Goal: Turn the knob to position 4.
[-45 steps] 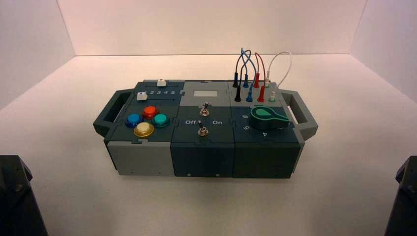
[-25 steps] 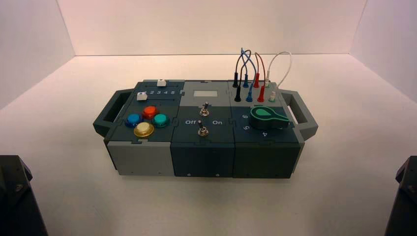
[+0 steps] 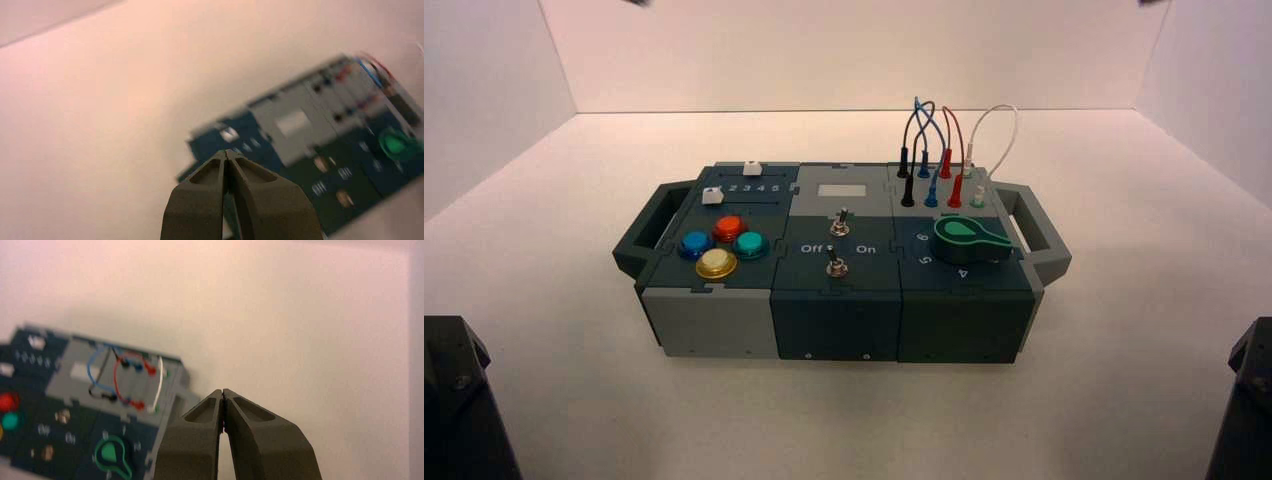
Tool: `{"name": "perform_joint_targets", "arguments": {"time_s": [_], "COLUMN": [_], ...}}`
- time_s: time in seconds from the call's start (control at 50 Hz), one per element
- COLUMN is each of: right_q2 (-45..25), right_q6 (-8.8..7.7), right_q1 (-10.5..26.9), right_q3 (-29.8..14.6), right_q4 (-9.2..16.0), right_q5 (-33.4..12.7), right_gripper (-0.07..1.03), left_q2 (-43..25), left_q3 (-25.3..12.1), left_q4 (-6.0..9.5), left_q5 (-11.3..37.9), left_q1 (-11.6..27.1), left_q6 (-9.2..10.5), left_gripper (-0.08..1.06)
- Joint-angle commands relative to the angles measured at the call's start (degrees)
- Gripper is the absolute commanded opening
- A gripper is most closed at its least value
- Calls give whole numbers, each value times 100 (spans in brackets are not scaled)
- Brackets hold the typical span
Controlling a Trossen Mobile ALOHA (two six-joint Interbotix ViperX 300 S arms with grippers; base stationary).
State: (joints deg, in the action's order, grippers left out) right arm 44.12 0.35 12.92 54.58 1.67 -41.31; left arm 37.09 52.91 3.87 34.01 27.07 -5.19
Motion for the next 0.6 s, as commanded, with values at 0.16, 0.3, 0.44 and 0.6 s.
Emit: {"name": "perform_joint_targets", "arguments": {"time_s": [0.16,0.3,0.44,0.6], "right_q2": [-747,-1055,-1345,-1723], "right_q6": [-229,-360,-439,-448], "right_q1": [527,914,1266,1652], "right_q3": [-606,-633,-624,-580], "right_q4": [-18,-18,-18,-18], "right_q5": [-1107,-1406,-1573,-1582], "right_gripper": [-2,-2,-2,-2], "left_q2": [-299,-325,-360,-466], "left_q3": [-97,-70,-70,-53], "left_q4": [-18,-18,-18,-18], "left_q5": [466,483,483,483], "left_q1": [984,1230,1459,1819], "left_q6": [-44,-62,-105,-114], "left_gripper": [-3,-3,-3,-3]}}
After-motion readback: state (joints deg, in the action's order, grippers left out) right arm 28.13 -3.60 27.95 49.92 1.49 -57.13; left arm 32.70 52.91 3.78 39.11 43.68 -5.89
